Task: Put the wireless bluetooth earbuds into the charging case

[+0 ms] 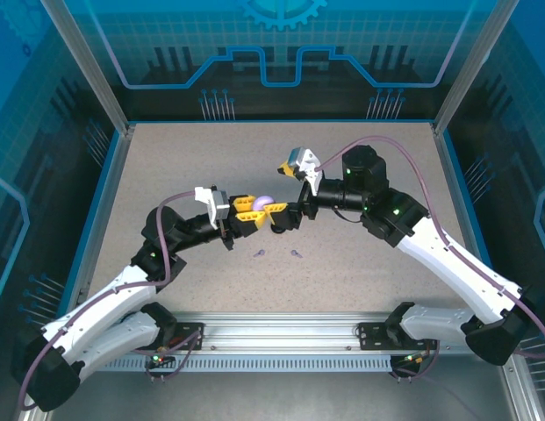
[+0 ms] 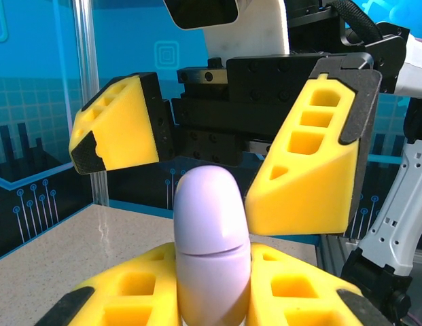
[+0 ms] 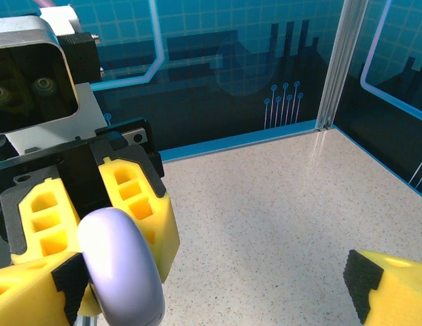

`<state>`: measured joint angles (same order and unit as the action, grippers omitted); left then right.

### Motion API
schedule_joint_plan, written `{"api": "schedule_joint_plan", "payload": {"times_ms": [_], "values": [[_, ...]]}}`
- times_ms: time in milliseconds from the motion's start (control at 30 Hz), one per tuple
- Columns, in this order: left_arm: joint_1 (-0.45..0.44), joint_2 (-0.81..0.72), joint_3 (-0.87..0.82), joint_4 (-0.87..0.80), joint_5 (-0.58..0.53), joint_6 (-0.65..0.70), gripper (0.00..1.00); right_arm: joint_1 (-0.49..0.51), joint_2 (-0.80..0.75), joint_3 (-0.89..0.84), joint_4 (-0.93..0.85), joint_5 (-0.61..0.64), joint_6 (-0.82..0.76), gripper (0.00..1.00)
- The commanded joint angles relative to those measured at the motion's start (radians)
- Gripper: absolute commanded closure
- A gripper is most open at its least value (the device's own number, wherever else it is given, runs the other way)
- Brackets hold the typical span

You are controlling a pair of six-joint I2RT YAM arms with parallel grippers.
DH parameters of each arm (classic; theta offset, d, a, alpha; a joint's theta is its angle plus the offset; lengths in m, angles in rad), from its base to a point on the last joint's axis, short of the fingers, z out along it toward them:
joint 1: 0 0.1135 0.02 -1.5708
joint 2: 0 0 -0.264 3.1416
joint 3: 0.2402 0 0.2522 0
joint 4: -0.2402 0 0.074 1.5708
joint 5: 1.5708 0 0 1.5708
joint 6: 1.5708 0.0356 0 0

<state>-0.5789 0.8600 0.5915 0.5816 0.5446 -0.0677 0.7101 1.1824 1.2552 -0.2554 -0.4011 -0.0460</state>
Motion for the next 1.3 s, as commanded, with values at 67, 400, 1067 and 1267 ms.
{"api": "schedule_joint_plan", "payload": {"times_ms": [67, 400, 1067, 1267], "values": [[-0.011, -0.013, -0.004, 0.027, 0.038, 0.033, 0.94, -0.037, 0.020, 0.048, -0.002, 0.046, -0.010, 0.00], [-0.013, -0.013, -0.001, 0.027, 0.037, 0.029, 0.94, -0.051, 0.031, 0.061, -0.003, 0.040, -0.011, 0.00], [-0.015, -0.010, -0.001, 0.022, 0.031, 0.030, 0.94, -0.070, 0.054, 0.098, -0.003, 0.016, -0.009, 0.00], [-0.015, -0.011, -0.003, 0.020, 0.025, 0.033, 0.94, -0.075, 0.037, 0.085, 0.003, -0.041, -0.008, 0.00]]}}
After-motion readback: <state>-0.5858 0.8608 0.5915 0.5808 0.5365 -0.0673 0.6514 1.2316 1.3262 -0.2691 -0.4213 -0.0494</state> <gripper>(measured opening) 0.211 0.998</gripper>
